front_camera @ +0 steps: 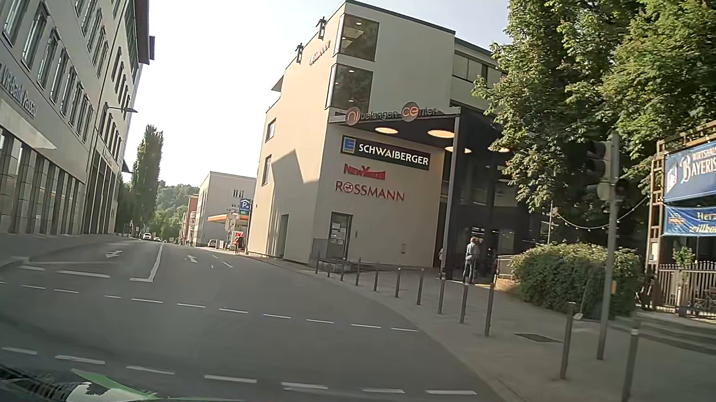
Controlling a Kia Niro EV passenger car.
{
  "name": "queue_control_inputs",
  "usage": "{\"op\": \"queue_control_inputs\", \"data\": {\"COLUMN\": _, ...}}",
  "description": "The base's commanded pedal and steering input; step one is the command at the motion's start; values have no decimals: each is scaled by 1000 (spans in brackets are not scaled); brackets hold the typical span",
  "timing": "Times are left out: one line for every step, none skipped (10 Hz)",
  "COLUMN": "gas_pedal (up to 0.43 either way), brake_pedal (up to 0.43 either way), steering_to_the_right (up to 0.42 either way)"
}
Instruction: Follow the waypoints while adhering to traffic rules and regulations
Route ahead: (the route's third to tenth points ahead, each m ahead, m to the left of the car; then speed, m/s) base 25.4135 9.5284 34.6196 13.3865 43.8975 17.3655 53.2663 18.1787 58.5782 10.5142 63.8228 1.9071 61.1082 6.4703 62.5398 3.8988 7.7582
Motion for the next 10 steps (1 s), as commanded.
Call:
{"op": "queue_control_inputs", "data": {"gas_pedal": 110, "brake_pedal": 0, "steering_to_the_right": -84}}
{"op": "queue_control_inputs", "data": {"gas_pedal": 98, "brake_pedal": 0, "steering_to_the_right": -84}}
{"op": "queue_control_inputs", "data": {"gas_pedal": 98, "brake_pedal": 0, "steering_to_the_right": -84}}
{"op": "queue_control_inputs", "data": {"gas_pedal": 98, "brake_pedal": 0, "steering_to_the_right": -84}}
{"op": "queue_control_inputs", "data": {"gas_pedal": 98, "brake_pedal": 0, "steering_to_the_right": -84}}
{"op": "queue_control_inputs", "data": {"gas_pedal": 98, "brake_pedal": 0, "steering_to_the_right": -84}}
{"op": "queue_control_inputs", "data": {"gas_pedal": 98, "brake_pedal": 0, "steering_to_the_right": -84}}
{"op": "queue_control_inputs", "data": {"gas_pedal": 98, "brake_pedal": 0, "steering_to_the_right": -84}}
{"op": "queue_control_inputs", "data": {"gas_pedal": 98, "brake_pedal": 0, "steering_to_the_right": -84}}
{"op": "queue_control_inputs", "data": {"gas_pedal": 98, "brake_pedal": 0, "steering_to_the_right": -84}}
